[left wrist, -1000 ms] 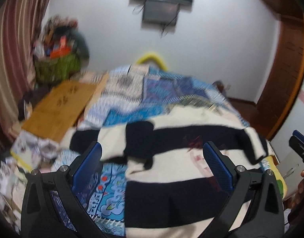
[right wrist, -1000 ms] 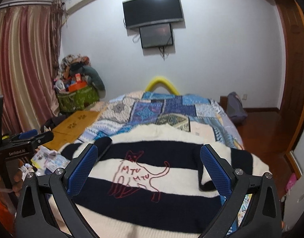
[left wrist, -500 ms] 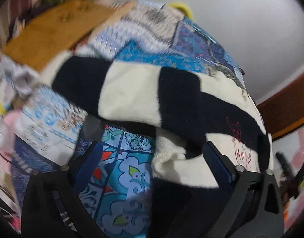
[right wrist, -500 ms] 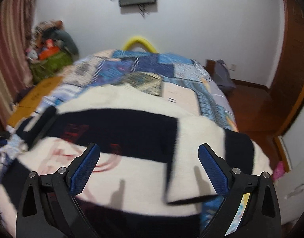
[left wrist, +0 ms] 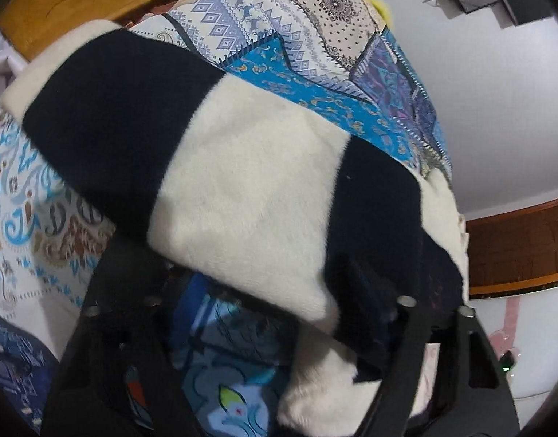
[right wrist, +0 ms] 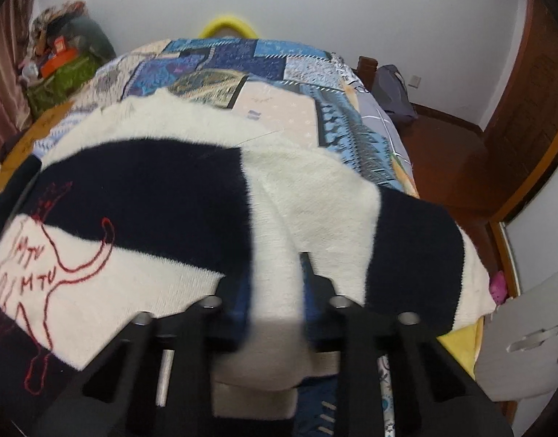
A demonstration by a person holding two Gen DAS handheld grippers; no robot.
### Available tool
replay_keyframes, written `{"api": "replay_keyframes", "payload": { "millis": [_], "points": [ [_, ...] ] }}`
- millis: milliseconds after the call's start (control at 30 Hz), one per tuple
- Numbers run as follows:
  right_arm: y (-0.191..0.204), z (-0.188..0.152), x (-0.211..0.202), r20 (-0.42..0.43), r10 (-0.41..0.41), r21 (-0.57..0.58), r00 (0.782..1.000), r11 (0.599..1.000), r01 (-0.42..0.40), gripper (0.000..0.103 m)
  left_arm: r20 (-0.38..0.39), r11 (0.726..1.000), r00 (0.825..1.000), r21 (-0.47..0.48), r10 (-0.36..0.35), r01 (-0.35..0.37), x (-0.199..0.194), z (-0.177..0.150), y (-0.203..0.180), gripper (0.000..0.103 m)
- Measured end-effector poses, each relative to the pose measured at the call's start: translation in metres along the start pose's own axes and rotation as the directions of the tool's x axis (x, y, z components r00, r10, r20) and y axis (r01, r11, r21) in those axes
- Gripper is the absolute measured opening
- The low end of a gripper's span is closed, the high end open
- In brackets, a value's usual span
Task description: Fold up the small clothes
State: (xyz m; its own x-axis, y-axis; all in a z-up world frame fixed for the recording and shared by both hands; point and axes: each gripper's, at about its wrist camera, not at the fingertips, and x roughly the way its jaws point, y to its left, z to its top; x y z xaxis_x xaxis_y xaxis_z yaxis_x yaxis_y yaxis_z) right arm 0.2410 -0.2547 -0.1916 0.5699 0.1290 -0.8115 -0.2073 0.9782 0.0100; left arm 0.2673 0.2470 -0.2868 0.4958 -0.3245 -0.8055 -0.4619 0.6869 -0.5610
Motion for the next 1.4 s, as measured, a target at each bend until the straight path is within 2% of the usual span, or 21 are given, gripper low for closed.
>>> {"api": "replay_keyframes", "payload": {
  "millis": [33, 100, 133, 233, 367, 500, 633, 700, 733, 767, 800, 867, 900, 967, 1033, 1100, 1133, 1200, 1267, 1333, 1400],
  "points": [
    [-0.002, 0.002, 0.000, 0.007, 0.004, 0.007, 1.000, 1.000, -0.004, 0.014, 0.005, 1.000, 1.000, 0.017, 0.013, -0.013, 0.000, 0.002, -0.001, 0.053],
    [-0.011, 0.006, -0.007, 0.027, -0.006, 0.022, 1.000, 1.000, 0.005, 0.013, 0.021, 0.997, 0.999, 0.062, 0.049, -0.050, -0.001, 0.008, -0.006, 0.012],
    [-0.016, 0.007, -0.012, 0.038, -0.016, 0.032, 0.999, 0.999, 0.015, 0.012, 0.027, 0.994, 0.997, 0.086, 0.070, -0.072, -0.002, 0.011, -0.011, 0.009],
    [-0.036, 0.006, -0.023, 0.054, -0.050, 0.073, 0.997, 0.996, 0.046, 0.012, 0.057, 0.988, 0.996, 0.133, 0.069, -0.076, -0.012, 0.015, -0.022, 0.006],
    [-0.065, 0.000, -0.027, 0.040, -0.095, 0.134, 0.995, 0.987, 0.089, 0.012, 0.179, 0.954, 0.981, 0.273, 0.080, -0.127, -0.044, 0.014, -0.066, 0.006],
    [-0.080, -0.010, -0.015, -0.007, -0.104, 0.165, 0.995, 0.981, 0.103, 0.012, 0.252, 0.908, 0.968, 0.408, -0.005, -0.101, -0.076, 0.004, -0.124, 0.006],
    [-0.078, -0.011, -0.019, 0.007, -0.088, 0.159, 0.996, 0.984, 0.086, 0.016, 0.243, 0.843, 0.967, 0.534, -0.078, -0.066, -0.083, -0.016, -0.180, 0.006],
    [-0.073, -0.008, -0.030, 0.032, -0.089, 0.147, 0.996, 0.986, 0.083, 0.034, 0.224, 0.801, 0.972, 0.594, -0.074, -0.076, -0.072, -0.030, -0.205, 0.006],
    [-0.071, -0.008, -0.036, 0.041, -0.092, 0.140, 0.995, 0.986, 0.086, 0.040, 0.216, 0.786, 0.974, 0.612, -0.061, -0.086, -0.065, -0.036, -0.212, 0.006],
    [-0.068, -0.007, -0.042, 0.054, -0.098, 0.129, 0.994, 0.988, 0.090, 0.052, 0.195, 0.766, 0.980, 0.636, -0.038, -0.097, -0.052, -0.043, -0.220, 0.006],
    [-0.063, -0.007, -0.050, 0.077, -0.103, 0.111, 0.992, 0.989, 0.094, 0.060, 0.174, 0.755, 0.984, 0.648, -0.021, -0.099, -0.042, -0.047, -0.223, 0.006],
    [-0.054, -0.006, -0.062, 0.117, -0.096, 0.076, 0.988, 0.993, 0.087, 0.064, 0.124, 0.749, 0.992, 0.656, 0.016, -0.095, -0.021, -0.056, -0.224, 0.006],
    [-0.048, -0.005, -0.068, 0.131, -0.085, 0.057, 0.988, 0.995, 0.078, 0.064, 0.090, 0.755, 0.995, 0.650, 0.033, -0.084, -0.010, -0.060, -0.220, 0.007],
    [-0.039, -0.003, -0.075, 0.145, -0.055, 0.031, 0.988, 0.998, 0.051, 0.066, 0.038, 0.762, 0.997, 0.643, 0.065, -0.074, 0.004, -0.066, -0.213, 0.010],
    [-0.030, -0.001, -0.079, 0.152, -0.021, 0.007, 0.988, 1.000, 0.020, 0.067, 0.009, 0.753, 0.997, 0.655, 0.083, -0.068, 0.007, -0.075, -0.206, 0.014],
    [-0.017, 0.004, -0.080, 0.151, 0.025, -0.019, 0.988, 1.000, -0.022, 0.067, 0.032, 0.737, 0.996, 0.671, 0.084, -0.084, -0.002, -0.083, -0.206, 0.026],
    [-0.012, 0.005, -0.080, 0.152, 0.040, -0.031, 0.988, 0.999, -0.036, 0.067, 0.050, 0.730, 0.995, 0.676, 0.085, -0.096, -0.008, -0.086, -0.205, 0.036],
    [0.004, 0.012, -0.078, 0.154, 0.069, -0.064, 0.986, 0.996, -0.060, 0.067, 0.106, 0.721, 0.991, 0.681, 0.079, -0.130, -0.030, -0.085, -0.200, 0.050],
    [0.023, 0.019, -0.077, 0.158, 0.101, -0.101, 0.982, 0.991, -0.086, 0.067, 0.173, 0.719, 0.981, 0.672, 0.084, -0.180, -0.049, -0.081, -0.193, 0.058],
    [0.042, 0.025, -0.076, 0.161, 0.136, -0.137, 0.977, 0.984, -0.114, 0.067, 0.252, 0.719, 0.962, 0.648, 0.107, -0.250, -0.069, -0.073, -0.177, 0.058],
    [0.064, 0.030, -0.075, 0.162, 0.177, -0.173, 0.971, 0.974, -0.149, 0.068, 0.284, 0.721, 0.949, 0.627, 0.138, -0.293, -0.079, -0.066, -0.162, 0.059]
  ]
}}
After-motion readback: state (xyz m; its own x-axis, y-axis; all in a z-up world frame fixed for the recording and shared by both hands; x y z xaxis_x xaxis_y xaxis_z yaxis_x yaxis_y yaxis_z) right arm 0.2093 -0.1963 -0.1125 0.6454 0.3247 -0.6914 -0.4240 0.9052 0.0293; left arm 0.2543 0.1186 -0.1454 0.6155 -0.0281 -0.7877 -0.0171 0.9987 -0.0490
